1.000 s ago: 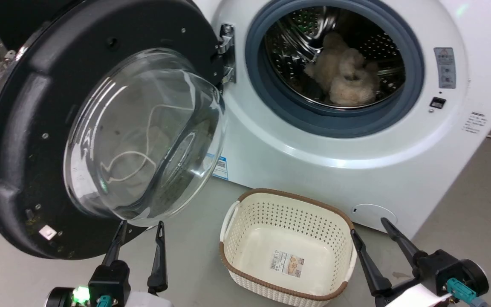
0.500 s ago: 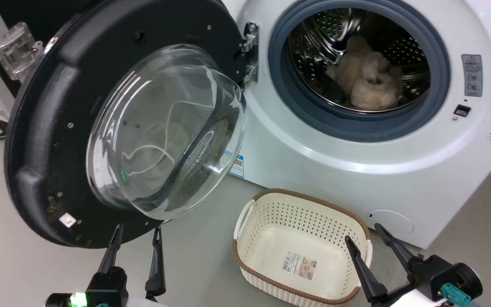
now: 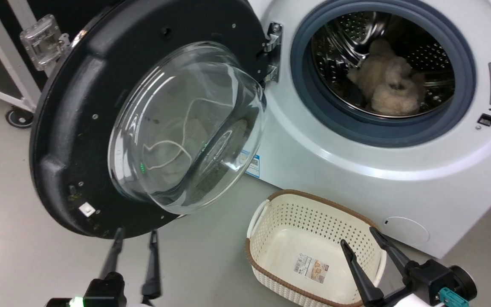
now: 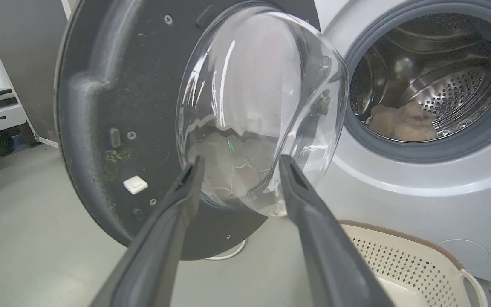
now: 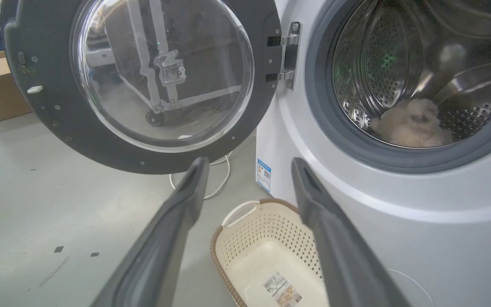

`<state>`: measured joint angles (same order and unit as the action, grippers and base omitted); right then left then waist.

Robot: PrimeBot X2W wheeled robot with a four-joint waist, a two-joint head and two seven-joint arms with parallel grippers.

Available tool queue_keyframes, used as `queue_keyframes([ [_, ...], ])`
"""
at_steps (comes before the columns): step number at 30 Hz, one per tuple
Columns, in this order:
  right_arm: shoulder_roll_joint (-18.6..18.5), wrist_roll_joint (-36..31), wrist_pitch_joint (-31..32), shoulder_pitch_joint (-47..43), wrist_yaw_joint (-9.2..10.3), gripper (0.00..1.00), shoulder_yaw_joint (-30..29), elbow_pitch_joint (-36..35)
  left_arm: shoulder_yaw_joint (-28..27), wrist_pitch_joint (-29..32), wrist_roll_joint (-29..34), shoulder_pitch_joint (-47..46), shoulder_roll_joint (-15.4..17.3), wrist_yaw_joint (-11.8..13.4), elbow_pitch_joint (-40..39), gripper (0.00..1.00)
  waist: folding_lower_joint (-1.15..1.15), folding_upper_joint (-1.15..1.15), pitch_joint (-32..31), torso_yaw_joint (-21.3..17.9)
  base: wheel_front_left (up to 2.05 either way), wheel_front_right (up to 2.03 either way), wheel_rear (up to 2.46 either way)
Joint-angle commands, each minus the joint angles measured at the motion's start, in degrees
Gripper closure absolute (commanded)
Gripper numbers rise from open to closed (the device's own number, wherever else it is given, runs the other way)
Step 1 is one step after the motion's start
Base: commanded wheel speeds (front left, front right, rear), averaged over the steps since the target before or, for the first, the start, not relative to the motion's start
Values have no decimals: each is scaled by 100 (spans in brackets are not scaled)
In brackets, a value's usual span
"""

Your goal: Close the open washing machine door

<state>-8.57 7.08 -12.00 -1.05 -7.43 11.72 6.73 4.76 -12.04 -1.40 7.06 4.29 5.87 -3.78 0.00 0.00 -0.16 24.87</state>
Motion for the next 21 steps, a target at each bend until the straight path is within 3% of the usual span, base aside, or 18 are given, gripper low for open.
queue_keyframes([
  [1,-42,40,-73,-56,-5,0,36,23,9,-70,-37,61,14,-18,-9,100,0,0,-1,50,0,0,0],
  [8,-79,120,-157,-192,-5,0,104,31,-581,-154,-364,-250,-35,126,-626,100,0,0,-10,218,0,0,0],
  [12,-105,147,-205,-281,-5,0,72,33,-1208,-201,-759,-630,31,-25,-1007,100,0,0,-13,295,0,0,0],
  [13,-134,157,-265,-372,-5,0,1,12,-1970,-188,-1657,-1433,347,-418,-599,100,0,0,-3,376,0,0,0],
  [15,-147,156,-289,-386,-6,0,11,-4,-2262,88,-2190,-1865,547,-536,-194,100,0,0,51,349,0,0,0],
  [16,-184,160,-300,-367,-6,0,35,-22,-2631,709,-3008,-2491,768,-601,425,100,0,0,136,238,0,0,0],
  [18,-247,195,-300,-324,-6,0,59,-33,-3072,1450,-3826,-3104,1043,-509,1312,100,0,0,268,53,0,0,0],
  [21,-313,229,-300,-303,-6,0,85,-26,-3434,1943,-4512,-3504,1146,-440,1947,100,0,0,351,-69,0,0,0],
])
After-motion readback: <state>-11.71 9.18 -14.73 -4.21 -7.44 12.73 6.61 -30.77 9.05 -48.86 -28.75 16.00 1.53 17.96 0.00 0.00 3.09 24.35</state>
